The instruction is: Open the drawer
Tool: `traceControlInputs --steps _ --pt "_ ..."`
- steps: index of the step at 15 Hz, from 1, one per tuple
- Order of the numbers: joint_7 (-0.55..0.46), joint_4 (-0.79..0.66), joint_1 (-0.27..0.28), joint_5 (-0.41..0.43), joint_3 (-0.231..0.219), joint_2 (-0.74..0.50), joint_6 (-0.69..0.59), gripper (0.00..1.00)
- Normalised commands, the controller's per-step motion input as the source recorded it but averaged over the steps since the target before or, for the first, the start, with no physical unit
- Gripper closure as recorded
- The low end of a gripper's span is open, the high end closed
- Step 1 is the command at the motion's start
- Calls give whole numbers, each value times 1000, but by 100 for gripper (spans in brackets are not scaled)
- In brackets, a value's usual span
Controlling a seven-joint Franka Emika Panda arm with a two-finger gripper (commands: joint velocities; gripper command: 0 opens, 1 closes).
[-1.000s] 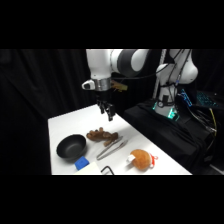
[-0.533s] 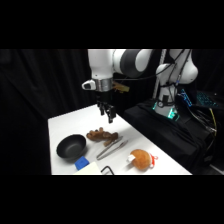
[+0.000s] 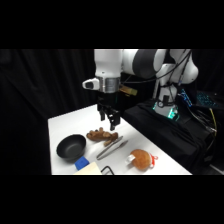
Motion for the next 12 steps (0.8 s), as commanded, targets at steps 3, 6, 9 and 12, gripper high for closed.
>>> traceControlInputs --steps 3,6,9,12 --pt "343 175 80 -235 22 212 387 0" --pt "329 175 96 -246 -18 256 345 0" --pt "273 183 125 -215 -66 271 280 0" --pt "211 211 153 -160 -106 284 235 0"
